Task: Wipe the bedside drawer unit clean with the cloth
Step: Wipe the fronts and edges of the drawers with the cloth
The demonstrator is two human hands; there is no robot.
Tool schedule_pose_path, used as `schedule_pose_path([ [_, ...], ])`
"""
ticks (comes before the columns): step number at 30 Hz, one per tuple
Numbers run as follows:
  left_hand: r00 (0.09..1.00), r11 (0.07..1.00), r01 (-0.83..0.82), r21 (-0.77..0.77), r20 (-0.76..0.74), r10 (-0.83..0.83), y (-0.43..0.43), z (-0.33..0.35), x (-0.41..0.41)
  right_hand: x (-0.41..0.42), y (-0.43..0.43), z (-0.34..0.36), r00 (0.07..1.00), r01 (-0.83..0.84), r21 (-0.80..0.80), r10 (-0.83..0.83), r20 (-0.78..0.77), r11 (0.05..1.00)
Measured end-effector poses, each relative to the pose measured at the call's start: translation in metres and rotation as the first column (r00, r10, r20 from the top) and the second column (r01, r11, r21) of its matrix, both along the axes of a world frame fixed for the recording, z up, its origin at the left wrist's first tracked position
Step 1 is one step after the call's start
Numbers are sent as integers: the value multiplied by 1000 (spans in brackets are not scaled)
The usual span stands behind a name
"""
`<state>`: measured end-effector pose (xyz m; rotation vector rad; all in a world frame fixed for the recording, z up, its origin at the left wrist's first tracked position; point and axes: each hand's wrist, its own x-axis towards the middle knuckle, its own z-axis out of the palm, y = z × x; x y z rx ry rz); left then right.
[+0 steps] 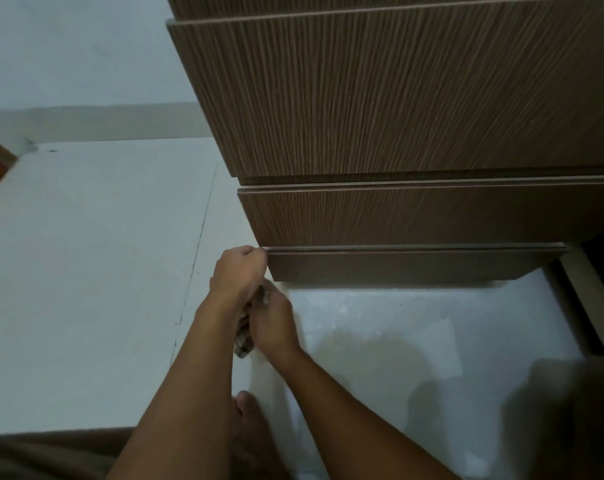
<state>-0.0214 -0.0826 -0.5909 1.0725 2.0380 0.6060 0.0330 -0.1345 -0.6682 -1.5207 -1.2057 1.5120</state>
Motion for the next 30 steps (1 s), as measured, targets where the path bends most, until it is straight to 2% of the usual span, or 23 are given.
schedule_pose_path([
  [3,1000,1000,10,13,5,-10,1,4,1,13,-7,-14,976,212,-152,-218,-23,965],
  [5,1000,1000,13,20,27,-14,0,5,2,25,-15,-32,919,345,-305,-386,-83,888],
  [7,999,999,16,29,43,-17,0,4,2,37,-16,-43,798,488,-451,-591,-117,748],
  [9,999,999,18,30,46,-19,-1,2,1,50,-8,-45,639,592,-548,-759,-128,591],
  [11,999,999,27,30,36,-28,-1,1,1,62,8,-39,501,638,-586,-847,-177,499],
  [12,999,999,34,31,28,-35,-1,1,1,68,16,-34,475,638,-595,-858,-196,489],
  [17,999,998,40,42,17,-40,-1,2,1,61,47,6,611,525,-639,-772,-177,562],
  [21,997,1000,3,31,72,-5,-4,4,0,29,42,14,548,501,-662,-796,-255,557],
  [23,995,1000,-16,-16,93,17,-4,8,-1,22,36,21,497,413,-684,-778,-384,601],
  [27,979,987,-113,-112,156,130,-9,8,-2,23,24,41,641,248,-592,-588,-493,767],
  [30,973,978,-200,-59,104,205,-20,6,-7,33,18,51,702,147,-542,-473,-533,828],
])
